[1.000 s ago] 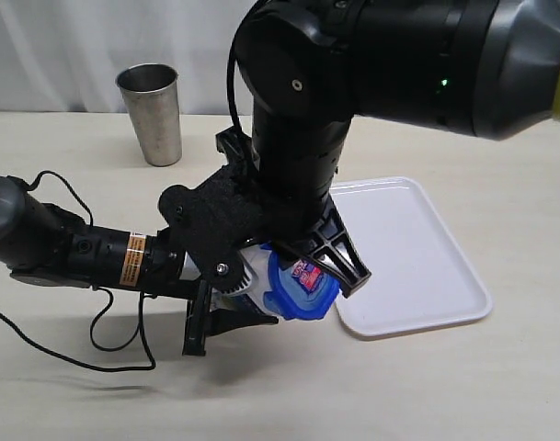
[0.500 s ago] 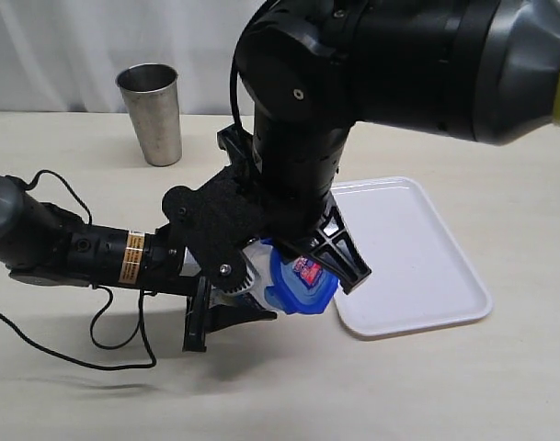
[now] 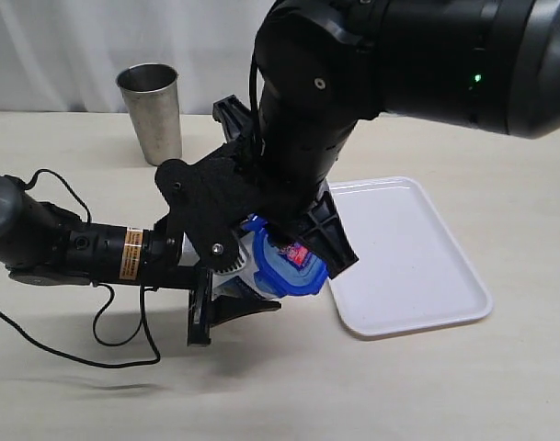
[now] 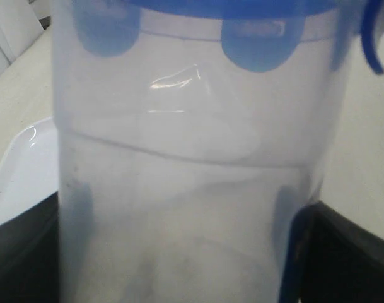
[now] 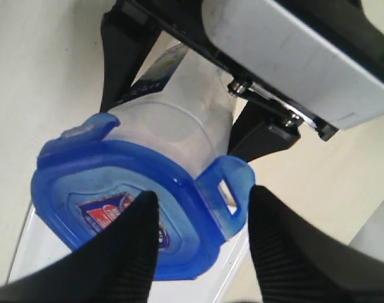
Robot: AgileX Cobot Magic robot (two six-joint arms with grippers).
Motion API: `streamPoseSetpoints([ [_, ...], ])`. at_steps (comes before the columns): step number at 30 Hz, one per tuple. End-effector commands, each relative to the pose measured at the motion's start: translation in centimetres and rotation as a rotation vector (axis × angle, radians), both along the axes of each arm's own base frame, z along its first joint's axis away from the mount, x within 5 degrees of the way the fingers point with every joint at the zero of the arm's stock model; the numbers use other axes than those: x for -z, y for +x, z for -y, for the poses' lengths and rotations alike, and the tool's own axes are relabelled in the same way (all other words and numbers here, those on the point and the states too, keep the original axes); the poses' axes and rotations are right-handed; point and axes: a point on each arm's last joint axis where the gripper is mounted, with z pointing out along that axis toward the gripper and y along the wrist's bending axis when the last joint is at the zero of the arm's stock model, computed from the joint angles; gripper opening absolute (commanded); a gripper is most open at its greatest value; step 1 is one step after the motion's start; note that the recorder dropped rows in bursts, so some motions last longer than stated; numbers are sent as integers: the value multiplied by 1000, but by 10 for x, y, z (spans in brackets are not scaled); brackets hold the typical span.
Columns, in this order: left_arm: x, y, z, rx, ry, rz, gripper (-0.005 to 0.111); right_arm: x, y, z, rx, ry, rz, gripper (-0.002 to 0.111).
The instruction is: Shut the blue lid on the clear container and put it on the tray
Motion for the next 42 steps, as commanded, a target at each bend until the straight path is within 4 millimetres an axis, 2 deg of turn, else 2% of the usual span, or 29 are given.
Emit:
streamPoseSetpoints([
  [1,-11,-5,6,54,-88,5,0,9,9,-2,21,38,-7,39],
  [4,-10,-5,6,56,-87,5,0,16,8,-5,-17,33,-42,39],
  [14,-10,-5,6,56,-87,5,0,44,1,1,-62,-88,-115,37],
  [19,-10,-5,6,56,-87,5,0,44,2,-1,-64,-58,-107,32],
  [31,-11,-5,6,54,-88,5,0,57,3,-8,-66,-41,-146,32],
  [36,-11,-5,6,52,-88,5,0,58,3,-8,-64,-42,-148,21],
  [42,-11,-5,6,52,-88,5,0,66,2,-11,-73,-64,-164,21],
])
